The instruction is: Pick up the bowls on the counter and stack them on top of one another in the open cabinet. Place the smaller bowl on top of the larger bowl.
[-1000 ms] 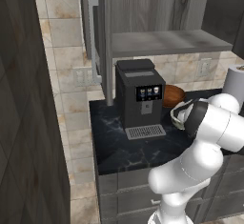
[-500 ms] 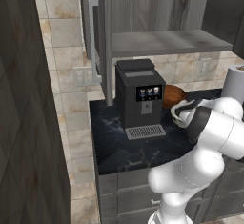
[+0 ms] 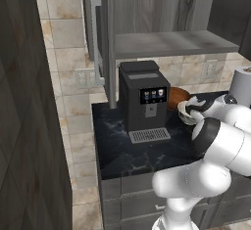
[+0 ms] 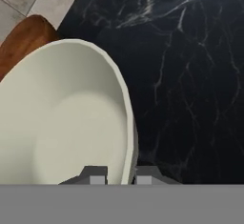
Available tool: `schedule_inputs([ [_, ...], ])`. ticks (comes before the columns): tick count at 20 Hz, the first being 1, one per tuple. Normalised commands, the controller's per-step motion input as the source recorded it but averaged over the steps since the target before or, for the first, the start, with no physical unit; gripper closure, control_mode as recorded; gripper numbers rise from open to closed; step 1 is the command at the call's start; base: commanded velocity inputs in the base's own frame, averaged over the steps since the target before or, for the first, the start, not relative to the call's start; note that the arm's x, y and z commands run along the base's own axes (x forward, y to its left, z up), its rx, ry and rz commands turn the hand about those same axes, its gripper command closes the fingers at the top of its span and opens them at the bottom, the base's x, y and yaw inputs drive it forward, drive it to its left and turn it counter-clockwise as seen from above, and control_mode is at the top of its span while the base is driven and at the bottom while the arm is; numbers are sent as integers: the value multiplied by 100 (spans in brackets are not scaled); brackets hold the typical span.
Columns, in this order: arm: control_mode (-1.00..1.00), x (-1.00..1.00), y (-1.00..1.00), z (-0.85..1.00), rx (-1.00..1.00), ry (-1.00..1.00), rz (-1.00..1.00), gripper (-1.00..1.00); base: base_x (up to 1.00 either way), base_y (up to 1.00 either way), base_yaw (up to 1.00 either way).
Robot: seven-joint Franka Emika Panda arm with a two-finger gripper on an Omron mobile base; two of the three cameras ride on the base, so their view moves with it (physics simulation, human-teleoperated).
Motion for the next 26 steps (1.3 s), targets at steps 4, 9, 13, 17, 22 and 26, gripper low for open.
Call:
schedule_inputs([
  [4,-100,0,0,32,4,0,0,100,0,0,0],
  [9,-100,0,-1,29,2,0,0,100,0,0,0],
  [13,-100,0,0,25,1,0,0,100,0,0,0],
  [17,-100,1,0,20,0,0,0,100,0,0,0],
  [22,-100,10,0,10,0,0,0,100,0,0,0],
  [26,-100,19,0,8,0,0,-1,100,0,0,0],
])
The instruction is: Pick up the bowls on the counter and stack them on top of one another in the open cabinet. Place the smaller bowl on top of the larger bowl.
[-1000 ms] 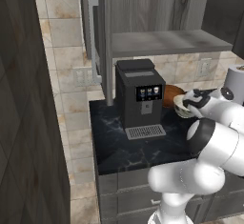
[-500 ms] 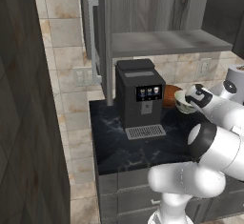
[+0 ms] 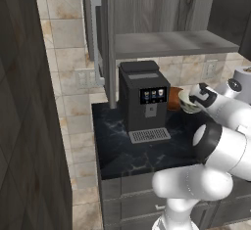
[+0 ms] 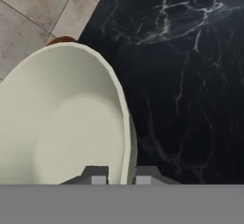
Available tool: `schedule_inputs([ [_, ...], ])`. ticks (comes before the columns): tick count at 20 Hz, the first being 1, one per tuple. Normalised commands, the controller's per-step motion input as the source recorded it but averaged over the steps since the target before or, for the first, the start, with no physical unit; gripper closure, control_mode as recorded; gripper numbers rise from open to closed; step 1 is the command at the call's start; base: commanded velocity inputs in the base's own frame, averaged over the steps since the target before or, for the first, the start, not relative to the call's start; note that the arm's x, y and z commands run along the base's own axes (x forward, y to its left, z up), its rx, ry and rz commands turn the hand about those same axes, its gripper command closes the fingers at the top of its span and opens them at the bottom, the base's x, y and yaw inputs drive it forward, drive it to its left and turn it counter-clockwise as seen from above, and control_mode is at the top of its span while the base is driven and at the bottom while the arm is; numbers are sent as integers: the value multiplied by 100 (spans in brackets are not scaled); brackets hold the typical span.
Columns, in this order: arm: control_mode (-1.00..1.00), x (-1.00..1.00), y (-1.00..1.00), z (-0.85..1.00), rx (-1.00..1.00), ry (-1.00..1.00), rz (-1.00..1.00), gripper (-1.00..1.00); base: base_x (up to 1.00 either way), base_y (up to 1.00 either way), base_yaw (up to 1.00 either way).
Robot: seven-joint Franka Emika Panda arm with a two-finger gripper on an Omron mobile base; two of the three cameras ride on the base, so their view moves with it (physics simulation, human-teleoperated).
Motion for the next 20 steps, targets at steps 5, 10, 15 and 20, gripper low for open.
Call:
schedule_inputs([
  [5,-100,21,0,8,0,0,-1,100,0,0,0],
  [10,-100,19,0,6,0,0,-1,100,0,0,0],
  [15,-100,17,0,3,0,0,-1,100,0,0,0],
  [20,-100,24,0,0,0,0,-3,100,0,0,0],
])
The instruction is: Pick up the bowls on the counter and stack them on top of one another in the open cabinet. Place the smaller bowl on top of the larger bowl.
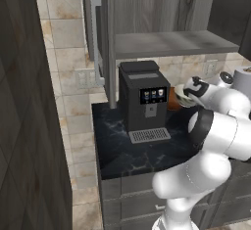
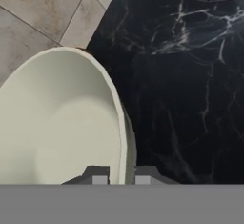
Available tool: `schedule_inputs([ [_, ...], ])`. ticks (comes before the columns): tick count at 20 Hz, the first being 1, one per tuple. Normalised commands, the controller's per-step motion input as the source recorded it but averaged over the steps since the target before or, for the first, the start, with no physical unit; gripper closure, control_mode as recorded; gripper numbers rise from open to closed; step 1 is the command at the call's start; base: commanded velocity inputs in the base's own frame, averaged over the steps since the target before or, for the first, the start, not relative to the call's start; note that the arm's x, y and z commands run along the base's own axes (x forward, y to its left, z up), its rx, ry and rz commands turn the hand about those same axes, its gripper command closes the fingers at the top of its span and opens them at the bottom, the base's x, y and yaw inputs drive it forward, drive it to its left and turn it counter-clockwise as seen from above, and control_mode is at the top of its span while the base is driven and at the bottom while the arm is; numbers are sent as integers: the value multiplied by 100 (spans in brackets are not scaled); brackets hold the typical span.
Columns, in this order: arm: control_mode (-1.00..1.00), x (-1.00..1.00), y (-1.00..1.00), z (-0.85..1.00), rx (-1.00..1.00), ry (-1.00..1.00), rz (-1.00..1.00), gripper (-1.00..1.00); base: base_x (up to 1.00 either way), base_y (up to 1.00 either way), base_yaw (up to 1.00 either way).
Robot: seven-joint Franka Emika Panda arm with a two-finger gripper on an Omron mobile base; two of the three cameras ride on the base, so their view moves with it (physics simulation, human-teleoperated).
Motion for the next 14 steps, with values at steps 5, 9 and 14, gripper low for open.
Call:
schedule_inputs([
  [5,-100,28,0,0,0,0,-3,100,0,0,0],
  [9,-100,27,0,0,0,0,-2,100,0,0,0],
  [14,-100,26,-2,0,1,0,-2,100,0,0,0],
])
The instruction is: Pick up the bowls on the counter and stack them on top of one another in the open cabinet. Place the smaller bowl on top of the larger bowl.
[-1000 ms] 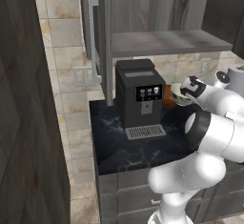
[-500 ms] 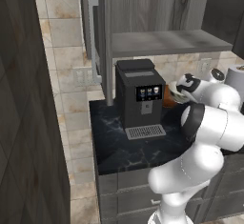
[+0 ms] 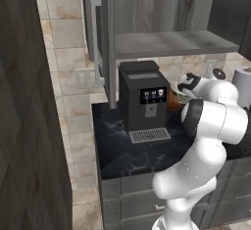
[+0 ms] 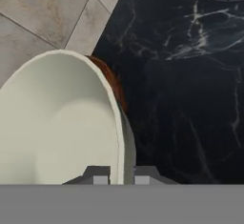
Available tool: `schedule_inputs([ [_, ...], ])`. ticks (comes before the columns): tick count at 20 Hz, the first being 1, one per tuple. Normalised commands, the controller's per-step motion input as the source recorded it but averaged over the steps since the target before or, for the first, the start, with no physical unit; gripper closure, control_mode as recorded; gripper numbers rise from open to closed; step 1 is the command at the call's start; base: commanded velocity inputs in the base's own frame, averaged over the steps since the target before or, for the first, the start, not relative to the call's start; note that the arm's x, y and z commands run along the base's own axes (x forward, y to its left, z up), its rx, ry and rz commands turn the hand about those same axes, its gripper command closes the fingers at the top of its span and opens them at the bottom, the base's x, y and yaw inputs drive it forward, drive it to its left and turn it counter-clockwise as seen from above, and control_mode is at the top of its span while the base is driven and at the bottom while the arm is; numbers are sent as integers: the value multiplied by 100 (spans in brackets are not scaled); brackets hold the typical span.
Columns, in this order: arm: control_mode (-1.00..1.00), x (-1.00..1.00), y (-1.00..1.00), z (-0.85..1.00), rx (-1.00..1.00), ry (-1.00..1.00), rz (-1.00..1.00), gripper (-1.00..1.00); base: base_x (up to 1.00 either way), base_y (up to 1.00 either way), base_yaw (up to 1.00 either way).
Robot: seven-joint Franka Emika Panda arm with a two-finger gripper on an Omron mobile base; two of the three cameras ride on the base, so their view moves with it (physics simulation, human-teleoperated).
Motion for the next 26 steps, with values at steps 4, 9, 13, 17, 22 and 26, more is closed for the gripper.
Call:
schedule_inputs([
  [4,-100,25,-3,0,2,0,-2,100,0,0,0],
  [9,-100,24,-3,0,2,-1,-2,100,0,0,0],
  [13,-100,24,-3,-2,2,-1,-2,100,0,0,0],
  [17,-100,23,0,-12,2,0,-2,100,0,0,0],
  [22,-100,17,0,-20,3,0,-2,100,0,0,0],
  [26,-100,15,0,-22,3,0,-2,100,0,0,0],
])
